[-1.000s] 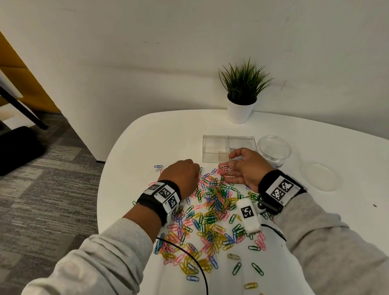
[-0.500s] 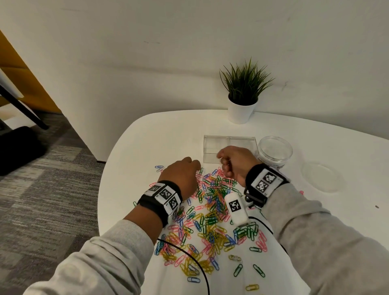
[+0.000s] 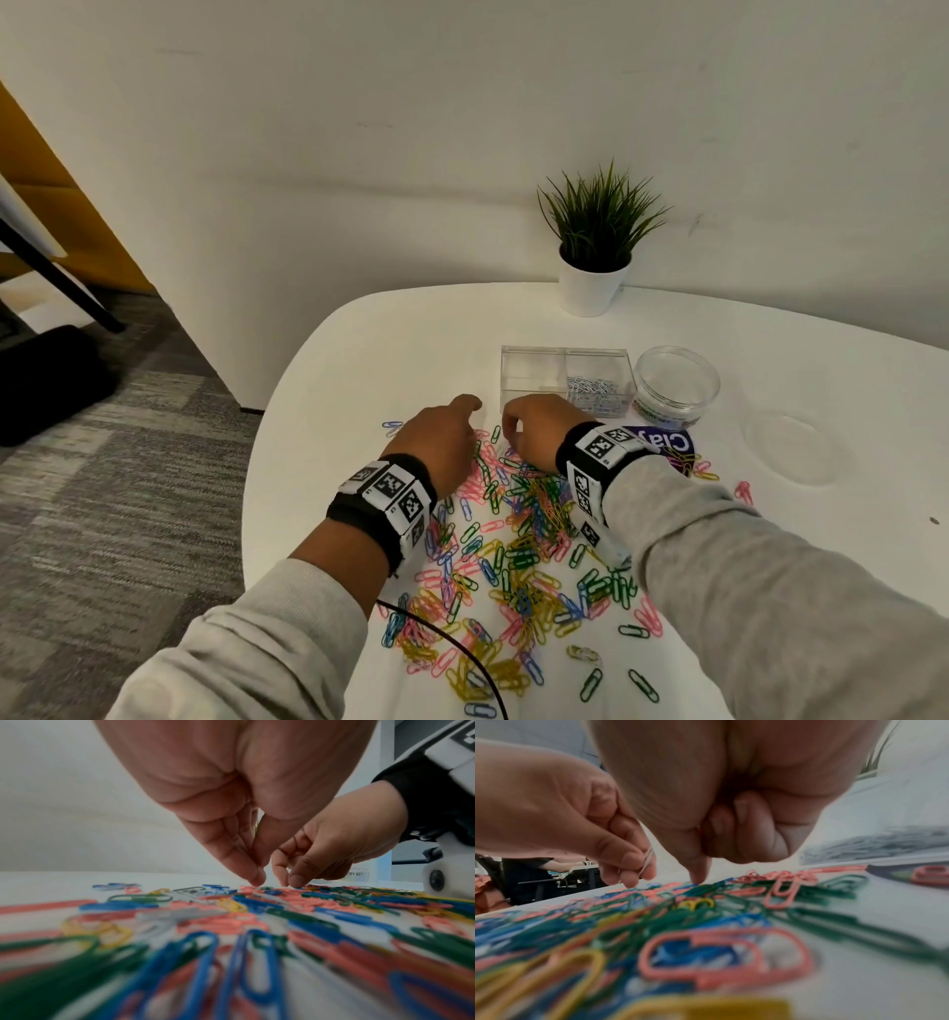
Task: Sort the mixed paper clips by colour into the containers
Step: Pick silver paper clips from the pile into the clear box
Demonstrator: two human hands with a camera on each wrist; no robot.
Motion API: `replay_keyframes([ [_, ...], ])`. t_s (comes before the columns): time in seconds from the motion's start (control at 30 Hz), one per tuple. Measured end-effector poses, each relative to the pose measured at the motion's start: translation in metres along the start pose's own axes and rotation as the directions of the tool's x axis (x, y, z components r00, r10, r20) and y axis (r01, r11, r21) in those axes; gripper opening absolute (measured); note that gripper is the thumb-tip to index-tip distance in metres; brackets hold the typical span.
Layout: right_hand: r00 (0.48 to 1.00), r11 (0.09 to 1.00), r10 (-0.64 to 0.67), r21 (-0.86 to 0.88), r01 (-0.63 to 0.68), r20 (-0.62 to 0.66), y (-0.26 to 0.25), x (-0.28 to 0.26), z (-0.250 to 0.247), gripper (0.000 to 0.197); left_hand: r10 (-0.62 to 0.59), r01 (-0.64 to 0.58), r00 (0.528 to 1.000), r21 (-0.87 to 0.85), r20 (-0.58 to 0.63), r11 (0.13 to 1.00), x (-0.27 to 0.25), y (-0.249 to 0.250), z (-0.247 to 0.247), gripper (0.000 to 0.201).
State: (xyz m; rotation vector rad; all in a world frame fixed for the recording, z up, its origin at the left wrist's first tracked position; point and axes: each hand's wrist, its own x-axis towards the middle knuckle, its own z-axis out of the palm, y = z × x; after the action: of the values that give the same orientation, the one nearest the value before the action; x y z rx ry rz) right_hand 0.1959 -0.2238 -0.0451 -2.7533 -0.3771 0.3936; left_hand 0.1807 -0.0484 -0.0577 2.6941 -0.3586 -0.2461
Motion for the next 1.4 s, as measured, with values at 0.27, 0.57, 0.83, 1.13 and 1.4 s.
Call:
replay_keyframes([
  [0.27, 0.998, 0.995, -0.046, -0.084, 0.050, 0.045, -0.010, 0.003, 0.004, 0.018, 0.020, -0.022, 1.000, 0.126, 0.017, 0.992, -0.007, -0.001, -0.003, 0.036],
  [0.57, 0.999, 0.997, 0.004, 0.077, -0.007, 0.039, -0.004, -0.017, -0.028, 0.026, 0.050, -0.046, 0.998, 0.155, -0.025, 0.987, -0.009, -0.001, 0.000, 0.036],
  [0.83, 0.959, 0.973, 0.230, 0.015, -0.230, -0.168, 0.052, -0.009, -0.086, 0.013, 0.087, -0.083, 0.996, 0.148, -0.020, 0.986, -0.010, 0.000, 0.001, 0.036],
  [1.13, 0.978, 0.996, 0.083, 0.044, -0.076, -0.190, 0.063, -0.055, -0.083, 0.035, 0.162, -0.161, 0.976, 0.019, -0.145, 0.987, -0.016, 0.001, -0.003, 0.021],
  [1.4, 0.973, 0.983, 0.167, -0.049, -0.177, -0.161, 0.099, -0.132, -0.020, 0.038, 0.283, -0.289, 0.938, 0.000, -0.199, 0.957, 0.024, 0.061, -0.014, 0.008],
])
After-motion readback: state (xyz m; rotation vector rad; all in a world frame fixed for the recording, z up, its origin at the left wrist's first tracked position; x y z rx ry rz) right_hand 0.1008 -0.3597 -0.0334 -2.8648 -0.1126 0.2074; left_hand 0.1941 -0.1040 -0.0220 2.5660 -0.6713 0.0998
